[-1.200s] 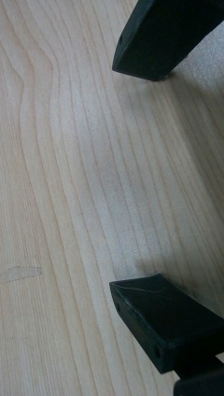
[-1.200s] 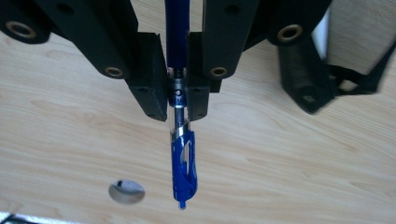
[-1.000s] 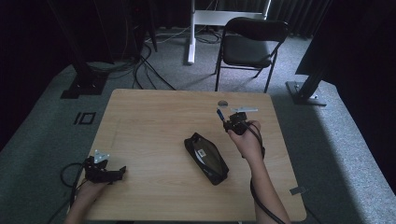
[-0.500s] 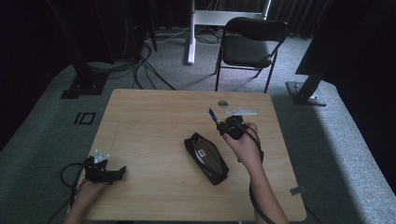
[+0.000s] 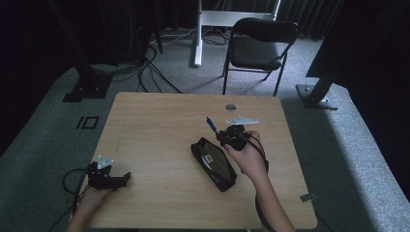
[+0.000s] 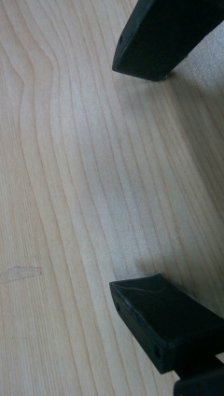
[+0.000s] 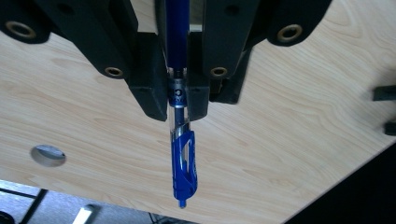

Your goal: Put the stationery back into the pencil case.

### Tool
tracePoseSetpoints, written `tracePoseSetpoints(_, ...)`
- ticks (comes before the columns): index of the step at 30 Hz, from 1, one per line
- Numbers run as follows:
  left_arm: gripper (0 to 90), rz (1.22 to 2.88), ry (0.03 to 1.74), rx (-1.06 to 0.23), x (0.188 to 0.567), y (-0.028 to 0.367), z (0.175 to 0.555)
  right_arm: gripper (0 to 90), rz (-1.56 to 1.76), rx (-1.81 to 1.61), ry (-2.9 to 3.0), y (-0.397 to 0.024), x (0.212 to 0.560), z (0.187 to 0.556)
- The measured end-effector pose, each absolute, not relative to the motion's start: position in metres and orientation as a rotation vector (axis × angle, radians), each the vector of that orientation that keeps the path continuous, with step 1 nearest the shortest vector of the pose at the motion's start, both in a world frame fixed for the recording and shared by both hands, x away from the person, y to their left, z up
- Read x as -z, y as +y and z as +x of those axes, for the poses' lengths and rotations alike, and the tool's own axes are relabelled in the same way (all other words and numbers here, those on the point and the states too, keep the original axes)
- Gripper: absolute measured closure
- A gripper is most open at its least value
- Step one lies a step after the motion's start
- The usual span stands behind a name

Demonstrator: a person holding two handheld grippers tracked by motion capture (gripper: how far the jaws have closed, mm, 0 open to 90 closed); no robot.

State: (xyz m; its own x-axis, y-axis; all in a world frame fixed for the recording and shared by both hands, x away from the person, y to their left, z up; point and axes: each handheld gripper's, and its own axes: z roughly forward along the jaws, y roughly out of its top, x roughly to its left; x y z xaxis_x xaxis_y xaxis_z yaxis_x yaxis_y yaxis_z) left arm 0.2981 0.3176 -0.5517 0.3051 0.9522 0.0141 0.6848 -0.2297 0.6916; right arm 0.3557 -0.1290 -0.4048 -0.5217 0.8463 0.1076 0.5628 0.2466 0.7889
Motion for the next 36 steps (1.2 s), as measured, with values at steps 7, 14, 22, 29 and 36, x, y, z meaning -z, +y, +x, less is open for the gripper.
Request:
tracePoseSetpoints(7,0.3,1.997,1.448,-0.598,0.552,0.318,0.298,79.3,1.277,-1.166,2.229,-0.12,0.411,0.349)
tracePoseSetpoints(14,0.3,1.997,1.449,-0.598,0.552,0.318,0.298,79.3,1.278,-1.164,2.257,-0.115,0.421,0.345)
tracePoseSetpoints(22,0.3,1.997,1.448,-0.598,0.552,0.318,0.298,79.3,1.286,-1.141,2.292,-0.113,0.436,0.342)
tracePoseSetpoints(29,0.3,1.997,1.449,-0.598,0.552,0.318,0.298,79.3,1.297,-1.11,2.325,-0.113,0.448,0.338)
tracePoseSetpoints(36,0.3,1.997,1.449,-0.598,0.552,0.318,0.298,79.3,1.311,-1.08,2.35,-0.114,0.458,0.335)
